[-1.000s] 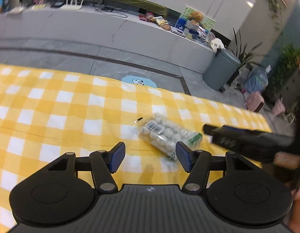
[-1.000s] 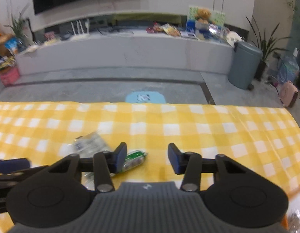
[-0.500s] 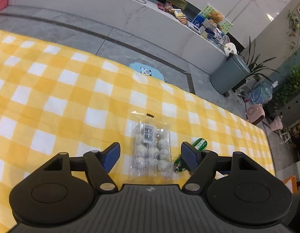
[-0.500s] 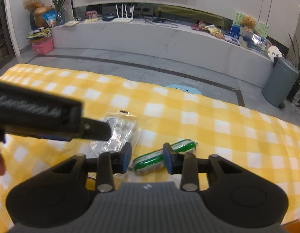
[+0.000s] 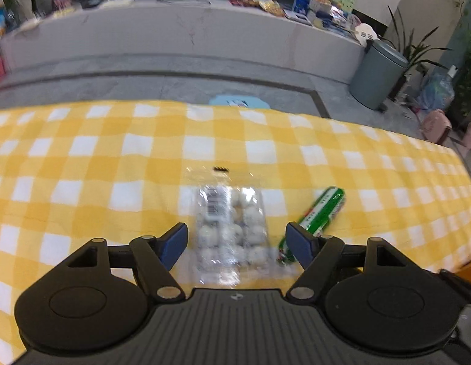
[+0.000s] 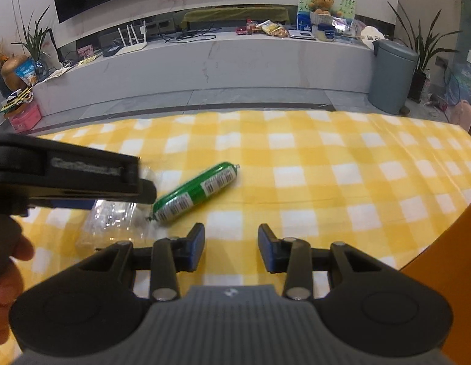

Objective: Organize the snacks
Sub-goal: 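Lower both tools to the clear snack tray and green sausage stick, then grasp the green sausage stick with the right tool while the left grasps the clear snack tray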

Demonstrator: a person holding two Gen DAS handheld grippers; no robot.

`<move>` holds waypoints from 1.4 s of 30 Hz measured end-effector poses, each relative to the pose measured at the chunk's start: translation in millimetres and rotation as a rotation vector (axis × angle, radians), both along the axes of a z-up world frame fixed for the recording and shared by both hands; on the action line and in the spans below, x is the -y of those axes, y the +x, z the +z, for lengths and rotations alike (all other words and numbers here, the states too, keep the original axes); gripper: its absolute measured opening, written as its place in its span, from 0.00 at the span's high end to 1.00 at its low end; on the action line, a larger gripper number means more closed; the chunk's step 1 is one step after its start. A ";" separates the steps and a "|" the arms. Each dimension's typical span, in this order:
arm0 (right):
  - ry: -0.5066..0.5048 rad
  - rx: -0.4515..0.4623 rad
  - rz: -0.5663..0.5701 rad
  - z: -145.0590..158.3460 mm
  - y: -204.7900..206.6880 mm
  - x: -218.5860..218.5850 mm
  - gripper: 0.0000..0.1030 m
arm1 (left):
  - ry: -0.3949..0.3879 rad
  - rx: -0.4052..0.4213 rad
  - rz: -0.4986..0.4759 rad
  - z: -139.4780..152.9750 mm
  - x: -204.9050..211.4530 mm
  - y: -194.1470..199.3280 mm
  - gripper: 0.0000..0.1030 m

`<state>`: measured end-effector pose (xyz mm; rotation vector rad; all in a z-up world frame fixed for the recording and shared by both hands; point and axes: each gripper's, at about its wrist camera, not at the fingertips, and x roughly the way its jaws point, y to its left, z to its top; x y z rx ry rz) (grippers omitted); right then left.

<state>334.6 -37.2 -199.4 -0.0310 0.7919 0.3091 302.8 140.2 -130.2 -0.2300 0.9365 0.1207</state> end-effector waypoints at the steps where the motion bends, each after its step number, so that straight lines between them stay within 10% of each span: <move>1: 0.004 0.003 0.002 0.1 1.5 0.5 0.63 | 0.018 -0.014 0.004 -1.1 0.3 1.4 0.22; 14: 0.163 -0.027 -0.041 4.5 15.2 -9.7 0.54 | 0.132 -0.001 -0.111 2.9 -17.5 -24.6 0.33; 28: 0.122 -0.088 -0.055 -2.8 42.6 -48.7 0.58 | 0.170 0.080 -0.161 -12.8 -9.7 -28.9 0.13; 32: 0.096 -0.073 -0.023 -5.2 38.9 -46.7 0.75 | 0.163 0.088 -0.127 -11.0 -10.6 -29.7 0.35; 42: 0.065 -0.083 0.008 3.6 8.1 -32.0 0.80 | 0.112 0.063 -0.100 3.3 -7.2 -57.3 0.43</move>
